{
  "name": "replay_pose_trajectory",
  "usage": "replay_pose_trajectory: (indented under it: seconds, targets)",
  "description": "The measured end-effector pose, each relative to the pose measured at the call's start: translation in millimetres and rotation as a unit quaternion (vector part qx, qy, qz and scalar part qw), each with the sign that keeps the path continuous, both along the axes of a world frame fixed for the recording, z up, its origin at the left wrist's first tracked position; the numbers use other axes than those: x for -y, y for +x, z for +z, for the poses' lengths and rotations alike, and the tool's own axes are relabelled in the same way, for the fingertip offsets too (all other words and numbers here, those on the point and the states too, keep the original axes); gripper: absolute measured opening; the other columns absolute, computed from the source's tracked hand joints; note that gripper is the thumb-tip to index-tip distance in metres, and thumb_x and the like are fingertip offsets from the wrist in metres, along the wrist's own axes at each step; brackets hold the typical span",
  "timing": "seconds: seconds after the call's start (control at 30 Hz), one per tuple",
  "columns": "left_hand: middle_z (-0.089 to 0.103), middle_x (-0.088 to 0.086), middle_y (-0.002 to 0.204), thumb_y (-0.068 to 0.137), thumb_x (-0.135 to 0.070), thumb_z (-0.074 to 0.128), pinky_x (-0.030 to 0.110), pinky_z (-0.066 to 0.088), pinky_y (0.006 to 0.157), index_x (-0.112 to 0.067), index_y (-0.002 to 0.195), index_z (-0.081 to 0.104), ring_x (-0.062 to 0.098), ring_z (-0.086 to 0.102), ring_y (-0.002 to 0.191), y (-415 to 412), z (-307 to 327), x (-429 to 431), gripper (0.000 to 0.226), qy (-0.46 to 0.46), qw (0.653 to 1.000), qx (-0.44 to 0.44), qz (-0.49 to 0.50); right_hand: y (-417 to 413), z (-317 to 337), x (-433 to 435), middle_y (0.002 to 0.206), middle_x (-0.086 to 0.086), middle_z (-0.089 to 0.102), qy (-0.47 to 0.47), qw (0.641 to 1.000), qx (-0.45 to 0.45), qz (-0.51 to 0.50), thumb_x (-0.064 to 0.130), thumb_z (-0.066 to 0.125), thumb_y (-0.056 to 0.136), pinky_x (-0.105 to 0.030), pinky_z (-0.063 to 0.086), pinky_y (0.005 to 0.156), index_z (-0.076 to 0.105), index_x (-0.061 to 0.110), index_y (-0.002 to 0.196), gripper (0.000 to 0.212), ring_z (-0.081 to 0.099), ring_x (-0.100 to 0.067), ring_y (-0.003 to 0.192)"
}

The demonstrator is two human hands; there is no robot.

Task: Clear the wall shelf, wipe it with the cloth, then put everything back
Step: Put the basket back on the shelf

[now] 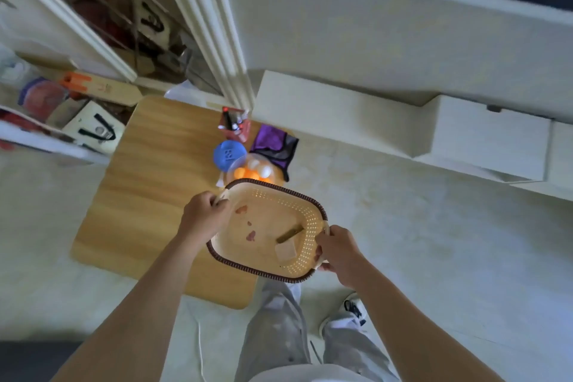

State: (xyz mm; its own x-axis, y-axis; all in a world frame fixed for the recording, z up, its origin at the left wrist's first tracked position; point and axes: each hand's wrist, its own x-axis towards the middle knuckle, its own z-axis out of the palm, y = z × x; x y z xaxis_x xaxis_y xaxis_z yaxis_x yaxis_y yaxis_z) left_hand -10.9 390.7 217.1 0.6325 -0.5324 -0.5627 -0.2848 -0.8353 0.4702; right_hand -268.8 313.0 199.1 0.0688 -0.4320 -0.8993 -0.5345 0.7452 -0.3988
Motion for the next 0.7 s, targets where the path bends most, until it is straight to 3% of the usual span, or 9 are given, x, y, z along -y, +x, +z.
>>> replay_pose_trajectory:
  seconds: [0.3, 0.57, 0.7]
  targets:
    - [0.042, 0.003, 0.057, 0.084, -0.028, 0.057, 0.031, 0.035, 0.055, -0.018, 0.063, 0.041, 0.022, 0.047, 0.055, -168.2, 47.4, 67.9, 0.029, -0.051, 0.992, -0.020, -0.114, -188.8, 63.7, 38.0, 0.069, -0.008, 0.057, -0.103, 0.992, 0.009, -0.069, 0.008, 0.044, 0.095, -0.032, 0.051, 0.056, 0.058, 0.009, 0.085, 0.017, 0.052, -0.021, 0.058]
    - [0.048, 0.001, 0.054, 0.078, -0.042, 0.052, 0.029, 0.039, 0.056, -0.020, 0.063, 0.042, 0.020, 0.053, 0.052, -349.0, 98.9, 145.6, 0.028, -0.108, 0.961, -0.060, -0.246, -374.8, 108.8, 55.1, 0.069, -0.008, 0.059, -0.173, 0.965, 0.006, -0.196, 0.008, 0.048, 0.093, -0.035, 0.057, 0.060, 0.058, 0.011, 0.082, 0.015, 0.057, -0.021, 0.059]
    - [0.048, 0.004, 0.055, 0.086, -0.030, 0.057, 0.029, 0.039, 0.057, -0.019, 0.064, 0.044, 0.018, 0.051, 0.049, -421.0, 115.3, 174.3, 0.028, -0.131, 0.948, -0.074, -0.280, -444.1, 124.6, 59.5, 0.069, -0.008, 0.060, -0.199, 0.951, -0.014, -0.237, 0.011, 0.049, 0.095, -0.036, 0.059, 0.062, 0.057, 0.012, 0.082, 0.015, 0.058, -0.021, 0.059]
